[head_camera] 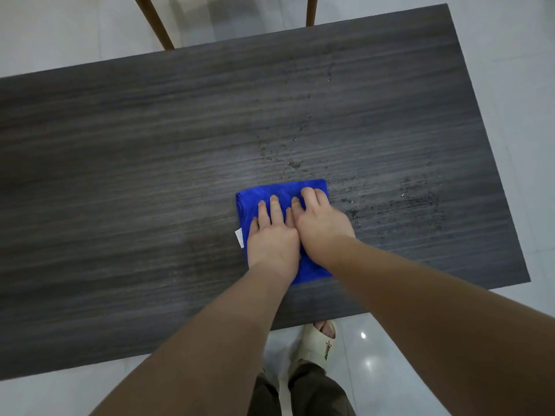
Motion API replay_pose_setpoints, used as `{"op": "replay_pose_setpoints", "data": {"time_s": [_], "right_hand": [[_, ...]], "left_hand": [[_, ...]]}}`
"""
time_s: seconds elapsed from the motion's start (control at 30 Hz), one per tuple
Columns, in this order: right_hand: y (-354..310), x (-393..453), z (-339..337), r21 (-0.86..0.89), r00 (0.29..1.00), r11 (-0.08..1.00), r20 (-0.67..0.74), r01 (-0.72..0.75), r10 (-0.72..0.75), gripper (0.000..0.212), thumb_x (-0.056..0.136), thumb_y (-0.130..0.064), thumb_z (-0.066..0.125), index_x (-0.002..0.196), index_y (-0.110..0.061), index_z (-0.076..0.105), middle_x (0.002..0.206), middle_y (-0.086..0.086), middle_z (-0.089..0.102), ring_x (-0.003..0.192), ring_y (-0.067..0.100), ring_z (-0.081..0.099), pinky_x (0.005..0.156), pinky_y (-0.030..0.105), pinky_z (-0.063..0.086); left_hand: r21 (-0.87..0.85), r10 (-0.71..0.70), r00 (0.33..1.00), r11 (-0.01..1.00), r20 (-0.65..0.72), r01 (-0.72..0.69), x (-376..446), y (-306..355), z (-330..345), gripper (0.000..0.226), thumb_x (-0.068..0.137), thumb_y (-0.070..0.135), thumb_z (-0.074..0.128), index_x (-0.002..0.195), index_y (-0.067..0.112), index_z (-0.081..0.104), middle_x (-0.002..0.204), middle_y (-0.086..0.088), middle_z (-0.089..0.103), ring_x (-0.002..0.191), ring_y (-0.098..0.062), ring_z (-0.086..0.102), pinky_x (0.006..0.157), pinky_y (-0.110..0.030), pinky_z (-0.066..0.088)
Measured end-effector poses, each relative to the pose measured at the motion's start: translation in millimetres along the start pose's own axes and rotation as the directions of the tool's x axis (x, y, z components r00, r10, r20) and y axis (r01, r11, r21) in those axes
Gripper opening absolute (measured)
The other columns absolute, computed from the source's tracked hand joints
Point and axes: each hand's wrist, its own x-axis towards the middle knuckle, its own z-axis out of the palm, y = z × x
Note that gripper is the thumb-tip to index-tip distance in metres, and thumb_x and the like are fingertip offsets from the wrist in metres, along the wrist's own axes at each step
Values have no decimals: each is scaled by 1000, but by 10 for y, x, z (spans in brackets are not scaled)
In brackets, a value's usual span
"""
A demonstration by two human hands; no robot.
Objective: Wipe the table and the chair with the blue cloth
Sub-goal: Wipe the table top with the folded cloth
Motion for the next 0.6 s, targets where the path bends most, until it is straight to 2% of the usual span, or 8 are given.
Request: {"op": "replay_pose_setpoints", "data": {"time_s": [0.1, 0.23, 0.6], "right_hand": [[30, 117, -75, -13, 1000, 1000, -21, 2, -3, 74, 90, -25, 63, 150, -8, 24, 151, 10, 17, 140, 25, 20, 95, 31, 44], [66, 316, -222, -25, 1000, 1000, -9, 6, -6, 78, 88, -29, 66, 150, -9, 24, 149, 9, 18, 137, 24, 24, 86, 29, 45], [54, 803, -561, -46, 1000, 999, -8, 2, -3, 76, 88, -26, 66, 150, -8, 25, 150, 11, 16, 136, 26, 24, 86, 32, 46]], "left_hand": [[4, -9, 1000, 1000, -5, 9, 103, -14, -67, 80, 100, 35, 52, 157, 15, -2, 163, -17, -8, 150, -38, -4, 122, -45, 14], [-19, -45, 999, 999, -12, 45, 275, -41, -201, 79, 101, 34, 51, 157, 14, -1, 163, -19, -9, 150, -39, -4, 122, -46, 14], [-56, -27, 999, 998, 27, 29, 746, -275, -535, 87, 97, 32, 57, 157, 16, -5, 162, -17, -15, 149, -38, -11, 121, -45, 16]]}}
